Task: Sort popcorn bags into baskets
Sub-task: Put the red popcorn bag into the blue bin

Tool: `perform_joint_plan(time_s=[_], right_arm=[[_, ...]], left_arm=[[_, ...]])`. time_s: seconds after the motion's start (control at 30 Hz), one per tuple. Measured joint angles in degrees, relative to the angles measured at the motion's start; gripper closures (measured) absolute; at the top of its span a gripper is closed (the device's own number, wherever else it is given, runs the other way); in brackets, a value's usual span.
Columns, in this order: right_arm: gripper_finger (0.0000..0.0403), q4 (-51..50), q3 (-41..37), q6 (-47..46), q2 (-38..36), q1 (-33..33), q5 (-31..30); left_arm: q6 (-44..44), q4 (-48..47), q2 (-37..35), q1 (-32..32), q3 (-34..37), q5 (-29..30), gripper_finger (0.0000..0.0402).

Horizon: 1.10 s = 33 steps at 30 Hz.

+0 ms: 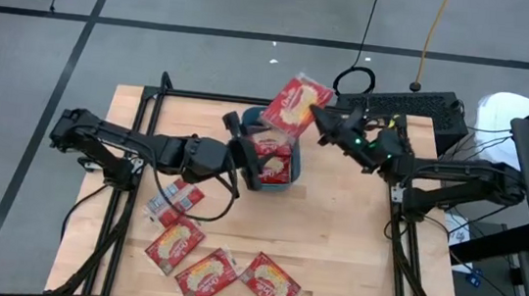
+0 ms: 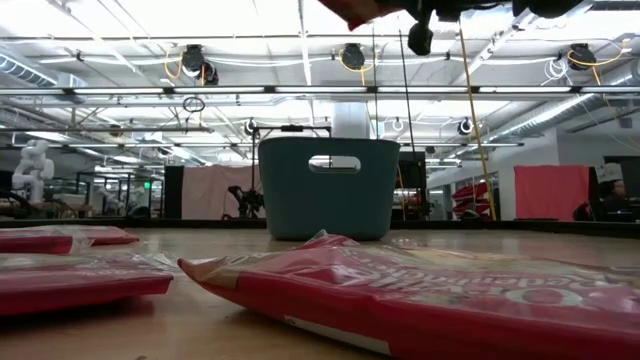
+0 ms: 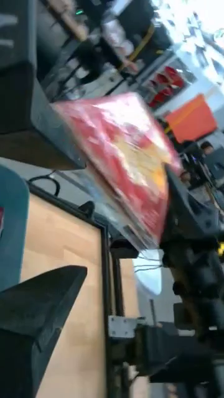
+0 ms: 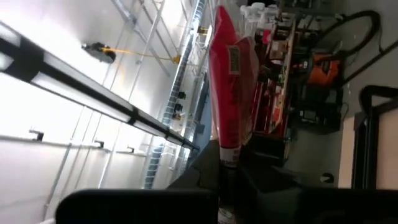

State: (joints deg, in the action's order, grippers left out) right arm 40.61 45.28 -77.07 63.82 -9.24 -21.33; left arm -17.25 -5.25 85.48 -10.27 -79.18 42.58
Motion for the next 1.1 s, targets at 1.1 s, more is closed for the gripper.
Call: perform_joint_plan(time_s=[1.1], right_arm=[[0.0401, -32.6, 0.1, 13.9, -9.1, -5.8, 56.3]], left_arm=[[56.7, -14.7, -7.2, 26.3, 0.0, -64.9, 0.0171]])
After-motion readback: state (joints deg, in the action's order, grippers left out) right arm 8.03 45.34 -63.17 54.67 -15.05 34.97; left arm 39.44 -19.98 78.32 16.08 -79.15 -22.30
